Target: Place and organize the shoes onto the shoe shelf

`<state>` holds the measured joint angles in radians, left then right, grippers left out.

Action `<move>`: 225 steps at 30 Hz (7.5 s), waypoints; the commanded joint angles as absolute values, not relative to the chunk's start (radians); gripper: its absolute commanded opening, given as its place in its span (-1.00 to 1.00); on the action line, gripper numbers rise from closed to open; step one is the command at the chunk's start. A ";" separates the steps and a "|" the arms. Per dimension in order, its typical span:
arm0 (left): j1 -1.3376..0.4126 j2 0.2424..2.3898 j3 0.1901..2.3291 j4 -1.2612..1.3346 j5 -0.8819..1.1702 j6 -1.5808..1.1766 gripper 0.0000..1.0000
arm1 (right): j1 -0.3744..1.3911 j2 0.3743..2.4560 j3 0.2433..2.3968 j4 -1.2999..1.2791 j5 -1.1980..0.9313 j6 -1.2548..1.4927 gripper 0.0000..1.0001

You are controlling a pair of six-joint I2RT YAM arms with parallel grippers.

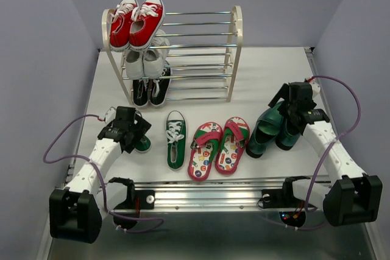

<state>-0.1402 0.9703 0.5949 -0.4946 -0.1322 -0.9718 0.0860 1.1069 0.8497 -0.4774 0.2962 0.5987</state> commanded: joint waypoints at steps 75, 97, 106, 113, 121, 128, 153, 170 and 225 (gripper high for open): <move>-0.914 1.226 1.292 -0.947 -0.436 -0.752 -1.00 | 0.084 1.167 0.861 -0.430 0.276 0.575 1.00; -0.914 1.379 1.339 -0.750 -0.415 -0.588 -1.00 | 0.084 1.172 0.854 -0.430 0.265 0.574 1.00; -0.861 1.477 1.368 -0.582 -0.457 -0.529 -1.00 | 0.084 1.175 0.854 -0.430 0.250 0.571 1.00; -0.830 1.581 1.414 -0.541 -0.492 -0.448 -1.00 | 0.084 1.186 0.856 -0.430 0.245 0.569 1.00; -0.787 1.621 1.430 -0.453 -0.473 -0.344 -1.00 | 0.084 1.187 0.859 -0.429 0.226 0.569 1.00; -0.761 1.692 1.489 -0.439 -0.497 -0.279 -1.00 | 0.084 1.177 0.862 -0.430 0.225 0.565 1.00; -0.664 1.799 1.529 -0.293 -0.515 -0.152 -1.00 | 0.084 1.193 0.865 -0.423 0.235 0.561 1.00; -0.661 1.824 1.482 -0.258 -0.540 -0.261 -1.00 | 0.084 1.189 0.857 -0.413 0.229 0.560 1.00; -0.669 1.775 1.379 -0.140 -0.592 -0.314 -0.10 | 0.084 1.111 0.831 -0.394 0.187 0.548 1.00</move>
<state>-0.6743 1.8774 1.3849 -0.1318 -0.5770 -0.2676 0.0860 1.1492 0.8349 -0.4362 0.2077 0.5640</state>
